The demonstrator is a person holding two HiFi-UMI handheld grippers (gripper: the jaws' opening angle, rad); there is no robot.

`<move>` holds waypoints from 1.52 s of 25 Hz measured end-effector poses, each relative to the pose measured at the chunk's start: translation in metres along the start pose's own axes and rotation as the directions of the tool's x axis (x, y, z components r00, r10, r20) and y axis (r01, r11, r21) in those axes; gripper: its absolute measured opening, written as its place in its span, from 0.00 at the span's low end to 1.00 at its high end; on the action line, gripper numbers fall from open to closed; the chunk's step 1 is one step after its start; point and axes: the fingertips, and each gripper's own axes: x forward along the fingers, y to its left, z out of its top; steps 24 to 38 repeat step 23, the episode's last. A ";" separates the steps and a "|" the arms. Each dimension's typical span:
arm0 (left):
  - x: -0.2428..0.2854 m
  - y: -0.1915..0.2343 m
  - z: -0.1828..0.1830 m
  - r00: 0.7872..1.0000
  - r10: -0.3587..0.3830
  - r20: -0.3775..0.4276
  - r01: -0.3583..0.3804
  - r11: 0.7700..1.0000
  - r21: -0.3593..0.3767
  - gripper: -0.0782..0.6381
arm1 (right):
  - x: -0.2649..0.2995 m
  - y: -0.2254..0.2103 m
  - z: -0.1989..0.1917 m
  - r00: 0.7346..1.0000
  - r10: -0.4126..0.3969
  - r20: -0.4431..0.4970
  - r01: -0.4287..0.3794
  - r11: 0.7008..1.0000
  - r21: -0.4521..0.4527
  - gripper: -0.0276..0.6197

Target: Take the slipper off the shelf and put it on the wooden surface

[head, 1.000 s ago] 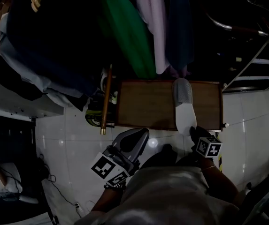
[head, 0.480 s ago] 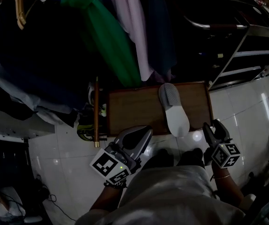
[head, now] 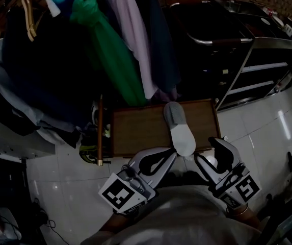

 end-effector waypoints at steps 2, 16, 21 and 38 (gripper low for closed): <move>-0.003 -0.005 0.001 1.000 0.001 -0.005 -0.001 1.000 0.019 0.10 | 0.002 0.010 -0.001 1.000 0.027 -0.016 -0.028 0.999 -0.020 0.39; -0.014 -0.017 0.003 1.000 0.005 0.018 -0.005 1.000 0.013 0.10 | 0.004 0.026 -0.024 0.993 0.084 -0.087 -0.095 0.986 -0.134 0.37; -0.017 -0.020 0.007 1.000 0.003 0.018 -0.003 1.000 0.022 0.10 | 0.003 0.028 -0.027 0.991 0.086 -0.102 -0.101 0.982 -0.159 0.37; -0.016 -0.021 0.009 1.000 0.002 0.016 -0.002 1.000 0.025 0.10 | 0.001 0.028 -0.024 0.992 0.081 -0.096 -0.096 0.982 -0.164 0.36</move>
